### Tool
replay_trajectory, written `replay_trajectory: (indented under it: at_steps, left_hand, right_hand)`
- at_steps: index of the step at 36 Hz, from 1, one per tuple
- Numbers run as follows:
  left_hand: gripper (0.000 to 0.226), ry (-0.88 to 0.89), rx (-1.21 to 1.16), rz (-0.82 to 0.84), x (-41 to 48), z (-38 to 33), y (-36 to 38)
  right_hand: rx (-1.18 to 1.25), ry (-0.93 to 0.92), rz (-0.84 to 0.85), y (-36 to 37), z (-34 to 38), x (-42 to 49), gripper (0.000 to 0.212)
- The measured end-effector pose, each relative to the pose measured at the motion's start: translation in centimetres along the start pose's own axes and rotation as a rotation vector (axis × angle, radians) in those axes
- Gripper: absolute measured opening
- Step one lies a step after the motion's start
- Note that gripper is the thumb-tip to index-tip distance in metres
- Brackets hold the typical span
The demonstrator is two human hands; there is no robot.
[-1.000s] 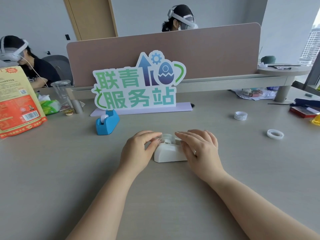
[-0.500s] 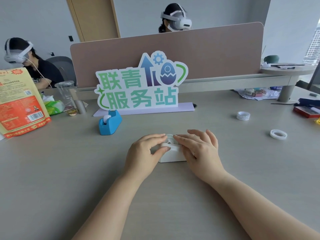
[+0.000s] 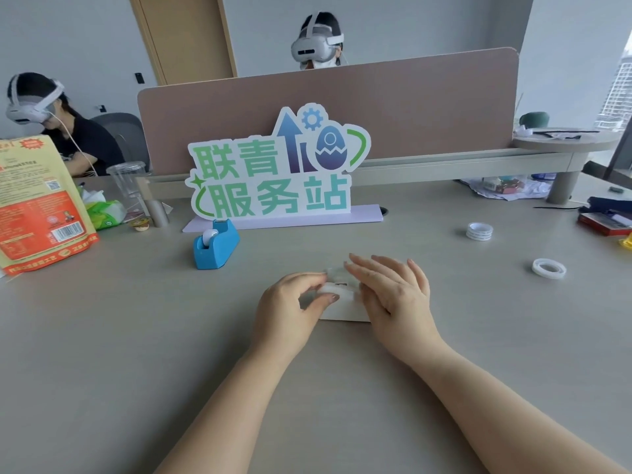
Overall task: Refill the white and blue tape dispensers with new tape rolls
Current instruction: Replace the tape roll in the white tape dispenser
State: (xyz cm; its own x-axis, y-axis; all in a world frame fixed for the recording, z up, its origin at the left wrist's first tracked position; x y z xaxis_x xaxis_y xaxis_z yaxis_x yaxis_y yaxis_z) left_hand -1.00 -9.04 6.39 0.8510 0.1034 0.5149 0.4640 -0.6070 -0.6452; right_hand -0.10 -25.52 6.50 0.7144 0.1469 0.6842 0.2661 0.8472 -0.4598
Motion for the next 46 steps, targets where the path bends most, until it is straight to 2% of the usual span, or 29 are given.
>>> replay_trajectory:
  at_steps: [3,6,9,12,21,28,34,42,46]
  left_hand:
    - [0.032,0.008,-0.028,-0.024,0.1,0.0,-0.2]
    - [0.041,0.099,0.043,-0.052,0.2,-0.7,-0.2]
    - [0.052,0.208,0.180,0.006,0.0,-1.8,0.5]
    - [0.052,0.254,0.242,0.037,-0.2,-2.4,1.1]
    - [0.051,0.173,0.235,-0.027,-0.1,-1.2,-0.1]
    - [0.049,0.197,0.262,0.013,-0.2,-1.7,0.6]
    - [0.048,0.143,0.258,0.007,-0.1,-1.2,0.2]
    - [0.043,0.130,0.247,0.000,-0.2,-1.3,0.2]
    - [0.045,0.135,0.234,0.005,-0.2,-1.5,0.3]
  right_hand:
    - [0.034,0.081,-0.068,-1.2,-1.0,0.2,0.040]
    - [0.044,0.119,-0.091,-1.6,-1.5,0.3,0.038]
    - [0.036,0.119,-0.088,-1.4,-1.3,0.2,0.033]
    - [0.020,0.110,-0.080,-1.1,-1.1,0.2,0.028]
    - [0.005,0.107,-0.081,-1.3,-1.0,0.2,0.029]
    - [0.019,0.119,-0.061,-1.2,-1.1,0.1,0.028]
    - [0.008,0.118,-0.053,-0.9,-1.2,0.2,0.042]
    - [-0.001,0.100,-0.055,-1.1,-1.0,0.3,0.040]
    - [-0.008,0.101,-0.051,-1.0,-1.0,0.3,0.030]
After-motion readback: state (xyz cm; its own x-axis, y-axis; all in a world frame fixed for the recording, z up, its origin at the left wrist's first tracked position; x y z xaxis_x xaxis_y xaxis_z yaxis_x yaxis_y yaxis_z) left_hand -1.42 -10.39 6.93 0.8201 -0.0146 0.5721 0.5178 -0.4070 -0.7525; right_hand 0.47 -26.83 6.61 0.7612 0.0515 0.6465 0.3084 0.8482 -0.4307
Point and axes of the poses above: each hand's wrist, its own x-axis towards the middle knuckle, its own y-axis out of the palm, z = x × y, the point moved 9 cm from there along x, towards the middle knuckle, and after that the axes turned 11 degrees about x, right-handed, at the moved point
